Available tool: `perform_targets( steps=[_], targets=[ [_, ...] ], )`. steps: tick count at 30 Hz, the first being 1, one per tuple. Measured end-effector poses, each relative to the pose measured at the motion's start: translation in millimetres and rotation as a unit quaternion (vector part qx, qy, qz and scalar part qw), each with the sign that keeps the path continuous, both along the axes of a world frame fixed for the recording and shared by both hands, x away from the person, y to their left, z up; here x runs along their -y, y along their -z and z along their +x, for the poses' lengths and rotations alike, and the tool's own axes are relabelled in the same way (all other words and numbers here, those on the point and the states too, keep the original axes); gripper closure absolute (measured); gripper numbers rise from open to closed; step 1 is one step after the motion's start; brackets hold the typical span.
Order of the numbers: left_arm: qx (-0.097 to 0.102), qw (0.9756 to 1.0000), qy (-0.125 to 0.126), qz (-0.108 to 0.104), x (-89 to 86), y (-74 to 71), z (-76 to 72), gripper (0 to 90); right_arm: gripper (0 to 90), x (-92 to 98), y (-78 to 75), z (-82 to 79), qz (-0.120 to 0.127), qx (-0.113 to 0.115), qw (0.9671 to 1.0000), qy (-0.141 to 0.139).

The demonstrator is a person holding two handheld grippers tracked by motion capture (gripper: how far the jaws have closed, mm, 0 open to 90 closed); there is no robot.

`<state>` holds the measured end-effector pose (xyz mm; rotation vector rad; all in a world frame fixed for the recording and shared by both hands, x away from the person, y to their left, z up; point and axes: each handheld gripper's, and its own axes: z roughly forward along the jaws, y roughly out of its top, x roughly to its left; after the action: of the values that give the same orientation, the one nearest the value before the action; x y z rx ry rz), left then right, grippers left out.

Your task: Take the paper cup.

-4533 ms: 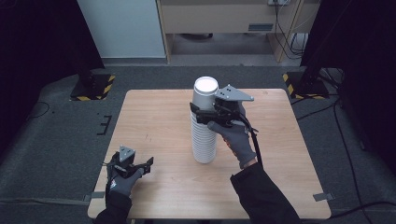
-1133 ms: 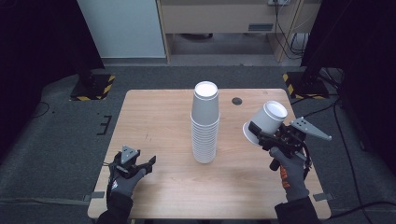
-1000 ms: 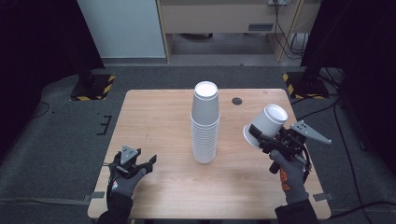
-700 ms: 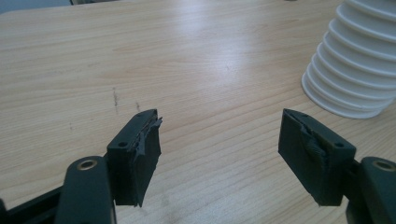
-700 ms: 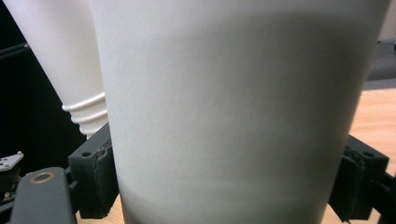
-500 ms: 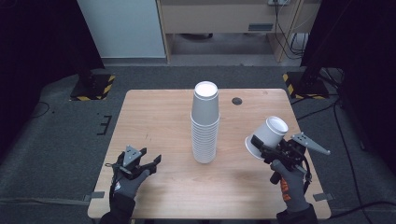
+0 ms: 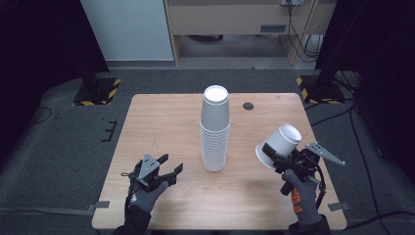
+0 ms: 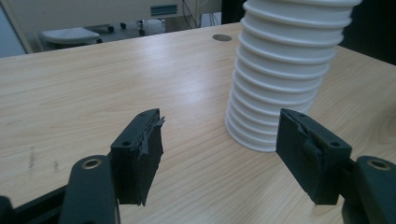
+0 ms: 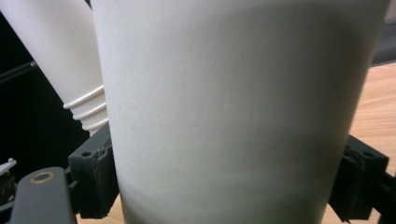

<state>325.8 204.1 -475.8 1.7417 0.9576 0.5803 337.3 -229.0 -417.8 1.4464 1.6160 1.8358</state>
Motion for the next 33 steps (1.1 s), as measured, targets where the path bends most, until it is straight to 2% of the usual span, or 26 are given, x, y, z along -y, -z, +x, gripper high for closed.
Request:
perform_targets(
  steps=[2, 4, 10, 15, 20, 33],
  targets=[
    [0.004, 0.9999, 0.009, -0.006, 5.5, -1.9, -0.6, 30.9, 15.0, 0.7, 1.0, 0.4, 0.009, -0.003, 1.0, 0.001],
    [0.006, 0.9999, 0.013, -0.007, 8.0, -2.8, -0.9, 31.3, 15.0, 1.2, 1.6, 0.6, 0.008, -0.003, 1.0, 0.003],
    [0.012, 0.9988, 0.047, -0.01, 25.0, -6.4, -2.7, 32.7, 14.9, 1.3, 2.4, 1.1, 0.013, -0.007, 0.9999, 0.008],
    [0.023, 0.9973, 0.067, -0.019, 36.7, -12.6, -4.6, 33.9, 14.9, 0.0, 3.0, 1.6, 0.018, -0.01, 0.9998, 0.008],
    [0.026, 0.9955, 0.089, -0.019, 48.6, -14.7, -6.9, 35.0, 14.9, 0.5, 2.6, 2.7, 0.019, -0.01, 0.9997, 0.009],
    [0.03, 0.9919, 0.122, -0.021, 73.9, -21.6, -5.7, 36.8, 14.8, 3.5, 2.7, 3.6, 0.027, -0.014, 0.9994, 0.016]
  ],
)
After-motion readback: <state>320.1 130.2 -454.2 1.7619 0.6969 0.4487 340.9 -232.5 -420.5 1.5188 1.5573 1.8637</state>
